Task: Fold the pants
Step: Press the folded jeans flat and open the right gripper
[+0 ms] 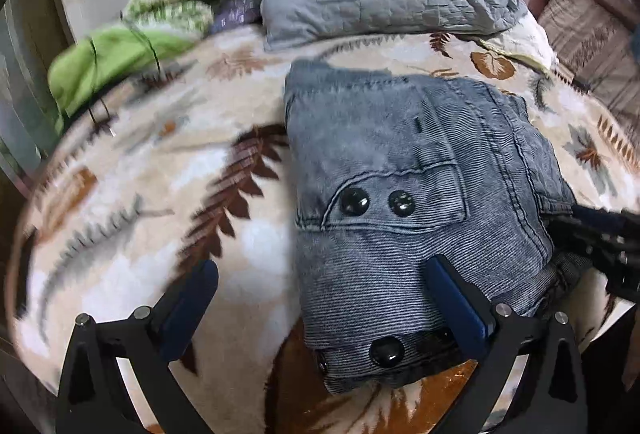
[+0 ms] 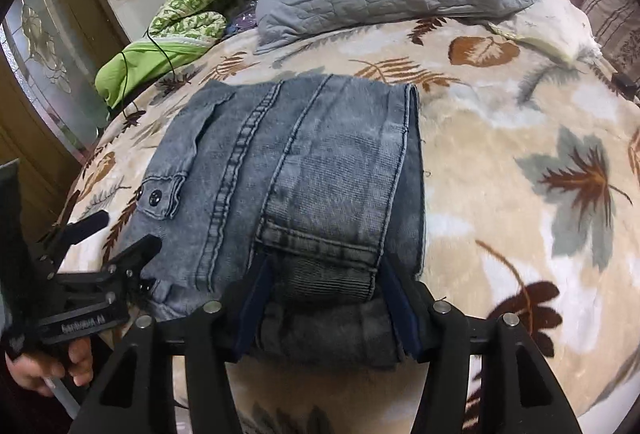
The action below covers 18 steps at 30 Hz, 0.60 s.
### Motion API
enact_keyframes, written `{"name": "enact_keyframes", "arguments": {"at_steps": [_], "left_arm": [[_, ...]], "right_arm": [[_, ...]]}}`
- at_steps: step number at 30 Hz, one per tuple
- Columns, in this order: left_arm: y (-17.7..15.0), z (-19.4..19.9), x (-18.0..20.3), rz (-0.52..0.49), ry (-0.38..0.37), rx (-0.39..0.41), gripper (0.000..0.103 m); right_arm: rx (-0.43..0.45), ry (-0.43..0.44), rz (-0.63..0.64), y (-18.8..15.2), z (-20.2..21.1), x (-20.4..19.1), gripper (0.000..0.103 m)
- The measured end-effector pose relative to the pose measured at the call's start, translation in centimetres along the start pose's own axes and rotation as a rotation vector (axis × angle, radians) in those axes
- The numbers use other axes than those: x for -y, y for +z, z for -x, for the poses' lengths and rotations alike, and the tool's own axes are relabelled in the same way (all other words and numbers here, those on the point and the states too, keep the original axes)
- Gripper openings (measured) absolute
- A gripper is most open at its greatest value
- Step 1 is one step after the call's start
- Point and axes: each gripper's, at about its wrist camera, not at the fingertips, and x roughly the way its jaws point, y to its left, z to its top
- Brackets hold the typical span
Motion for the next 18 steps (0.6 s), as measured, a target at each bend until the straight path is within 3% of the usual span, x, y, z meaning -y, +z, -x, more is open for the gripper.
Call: {"name": "enact_keyframes", "arguments": {"at_steps": [4,10,16,18], "left_arm": [[-0.4,-0.2,0.0,0.015,-0.005,0.003,0.103],[-0.7,0.7,1.2,0.002,0.091,0.058,0.103],[-0.5,2.4,0.5,0.042,0.052,0.048,0.103],[-0.5,3.1,0.4,0.043,0.09,0.079,0.103]], "right_arm": [[0.011,-0.047,0.045,-0.4,0.0,-0.8,0.06],[0.033,0.028,-0.067,0.7,0.8,0.4,0.061],[0.16,0.086,-0.126,1.6,3.2,1.4,0.061],[0.19,0.088,-0.145,1.8,3.7,1.5,0.065]]}}
